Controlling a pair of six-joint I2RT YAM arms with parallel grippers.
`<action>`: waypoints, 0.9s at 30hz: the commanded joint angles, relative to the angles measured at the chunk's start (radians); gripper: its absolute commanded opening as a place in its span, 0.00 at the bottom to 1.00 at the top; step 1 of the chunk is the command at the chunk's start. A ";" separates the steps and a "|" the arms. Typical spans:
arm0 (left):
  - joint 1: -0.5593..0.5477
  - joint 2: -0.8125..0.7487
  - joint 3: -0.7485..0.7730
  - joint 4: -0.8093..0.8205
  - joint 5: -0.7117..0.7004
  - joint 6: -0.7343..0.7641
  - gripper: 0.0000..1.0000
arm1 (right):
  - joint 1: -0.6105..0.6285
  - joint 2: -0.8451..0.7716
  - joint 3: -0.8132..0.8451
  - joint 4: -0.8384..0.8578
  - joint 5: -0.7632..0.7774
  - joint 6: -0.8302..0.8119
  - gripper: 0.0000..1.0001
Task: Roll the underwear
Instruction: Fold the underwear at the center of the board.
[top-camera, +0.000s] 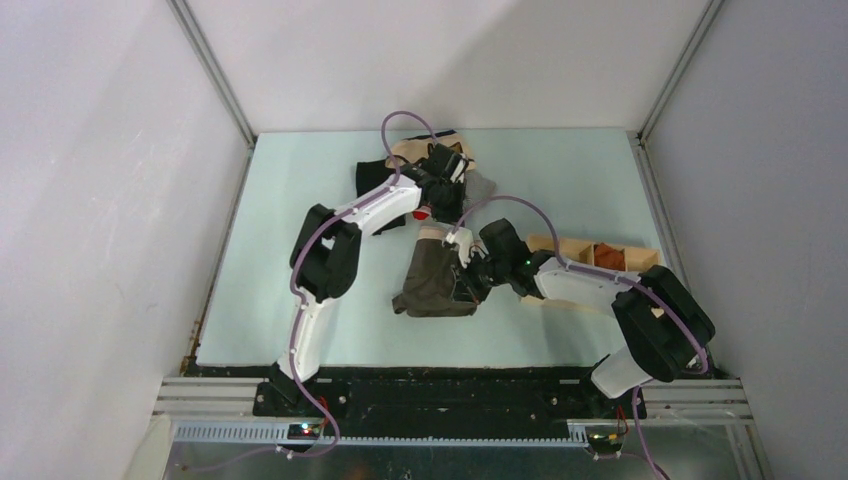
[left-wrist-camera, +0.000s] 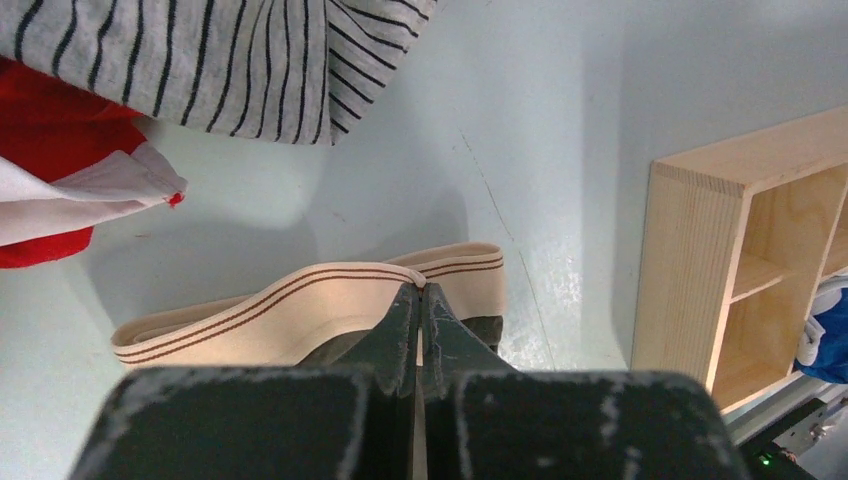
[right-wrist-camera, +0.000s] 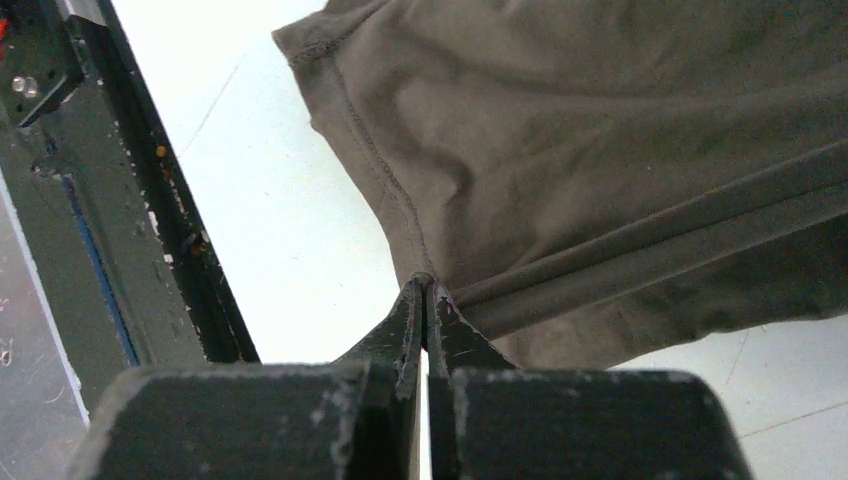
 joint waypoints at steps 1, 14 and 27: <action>0.001 -0.002 0.054 0.033 0.025 0.022 0.00 | 0.001 0.021 0.053 -0.066 0.049 0.002 0.00; -0.002 0.001 0.030 0.059 0.068 -0.004 0.00 | -0.005 0.000 0.055 -0.109 0.074 -0.001 0.00; -0.008 -0.095 0.035 -0.011 -0.077 0.014 0.00 | -0.011 -0.095 0.096 -0.159 0.030 0.047 0.00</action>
